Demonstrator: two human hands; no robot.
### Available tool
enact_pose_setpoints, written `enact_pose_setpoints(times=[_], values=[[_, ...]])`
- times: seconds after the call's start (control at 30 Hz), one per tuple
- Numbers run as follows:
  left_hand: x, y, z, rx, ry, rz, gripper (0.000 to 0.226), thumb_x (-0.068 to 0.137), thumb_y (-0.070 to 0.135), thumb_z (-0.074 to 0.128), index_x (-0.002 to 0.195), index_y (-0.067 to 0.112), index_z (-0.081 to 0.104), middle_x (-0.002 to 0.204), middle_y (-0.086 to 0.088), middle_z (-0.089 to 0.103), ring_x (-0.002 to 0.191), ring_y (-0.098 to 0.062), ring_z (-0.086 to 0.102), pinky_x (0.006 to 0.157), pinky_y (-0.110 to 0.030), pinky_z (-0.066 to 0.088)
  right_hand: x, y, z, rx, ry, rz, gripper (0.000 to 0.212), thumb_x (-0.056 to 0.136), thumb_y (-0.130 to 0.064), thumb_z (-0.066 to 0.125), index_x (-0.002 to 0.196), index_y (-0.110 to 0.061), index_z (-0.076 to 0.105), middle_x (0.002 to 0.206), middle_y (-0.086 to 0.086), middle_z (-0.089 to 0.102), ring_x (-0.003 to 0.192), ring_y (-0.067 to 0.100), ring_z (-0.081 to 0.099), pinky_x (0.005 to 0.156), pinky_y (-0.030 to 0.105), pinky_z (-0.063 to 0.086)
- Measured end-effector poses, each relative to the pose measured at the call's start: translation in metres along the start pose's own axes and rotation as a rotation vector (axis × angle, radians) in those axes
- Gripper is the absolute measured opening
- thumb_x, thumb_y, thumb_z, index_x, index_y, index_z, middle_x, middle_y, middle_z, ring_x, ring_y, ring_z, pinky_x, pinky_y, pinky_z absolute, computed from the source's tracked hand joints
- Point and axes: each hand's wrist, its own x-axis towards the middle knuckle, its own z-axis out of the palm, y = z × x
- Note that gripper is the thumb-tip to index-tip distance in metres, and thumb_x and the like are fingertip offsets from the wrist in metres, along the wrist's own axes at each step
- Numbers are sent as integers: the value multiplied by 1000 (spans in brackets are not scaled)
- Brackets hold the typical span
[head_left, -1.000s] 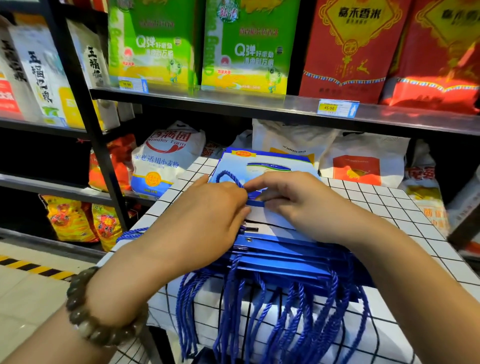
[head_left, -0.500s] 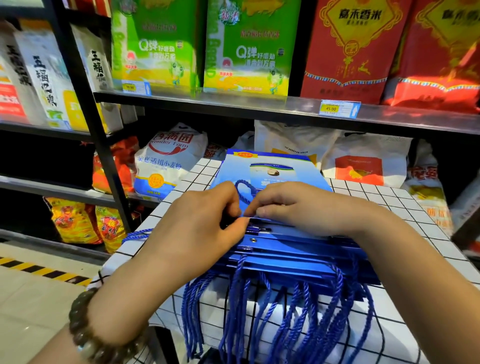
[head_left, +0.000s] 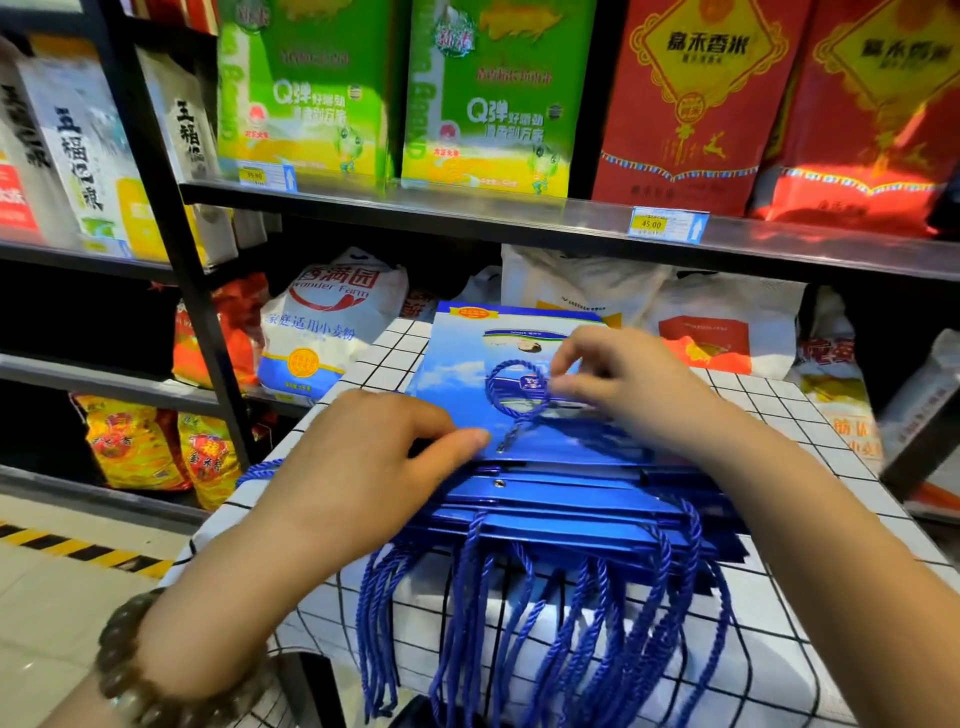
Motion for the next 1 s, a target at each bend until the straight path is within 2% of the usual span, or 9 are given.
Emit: enact_pose_setpoints(times=[0.07,0.17,0.27,0.37,0.47,0.6,0.7,0.9,1.0], values=[[4,-2,-9,-36,54,-74,61,79,64,43,64,11,70,58,-5,63,57,-15,55,60,-28,44,3,16,-15,-69,116,126,23,80,-30,67,67,-23,50,60,-5,51,56,7,48,53,23,33],[17,-9,-19,-18,182,-222,55,85,52,50,56,8,62,55,-6,63,57,-18,56,58,-32,43,1,40,-28,-342,39,380,31,79,-44,65,74,-15,55,73,3,57,74,22,52,63,31,36],[34,-24,-16,185,49,-337,56,84,55,50,51,10,52,49,-2,54,57,-19,53,50,-29,32,-3,54,-21,-409,-55,508,50,79,-59,56,65,-11,52,66,4,52,63,20,48,55,31,32],[45,-35,-8,175,-125,-389,62,79,59,55,45,9,42,44,-2,43,51,-21,46,49,-28,27,-4,57,-16,-359,-38,564,50,77,-61,57,64,-14,43,67,0,46,68,21,47,54,31,30],[46,-33,-5,117,-116,-383,62,79,53,61,42,13,32,41,-1,32,46,-19,35,47,-29,20,-6,56,-16,-152,15,589,50,75,-52,66,62,-9,44,63,5,48,58,19,43,53,30,29],[47,-30,-8,186,-69,-376,57,79,55,59,46,12,40,45,-3,43,52,-21,44,48,-29,25,-5,56,-18,-12,80,534,49,81,-39,67,53,-10,38,51,7,36,51,22,34,55,31,24],[56,-27,-12,57,-66,-375,55,79,50,62,47,10,41,45,-7,43,48,-23,44,52,-29,29,-3,55,-23,33,165,448,53,85,-27,64,48,-13,29,51,5,26,49,19,23,51,32,17],[79,8,-19,-253,-18,-283,48,80,35,67,45,8,48,26,4,41,24,-5,31,29,-13,23,-11,69,-58,36,282,364,45,87,-23,61,48,-12,41,35,-6,38,42,11,34,40,20,26],[98,42,-14,-286,-90,-185,44,82,33,65,49,8,53,27,7,45,25,-4,35,28,-10,23,-27,83,-91,6,342,358,35,88,-25,60,61,-3,55,51,5,49,49,14,39,47,25,29]])
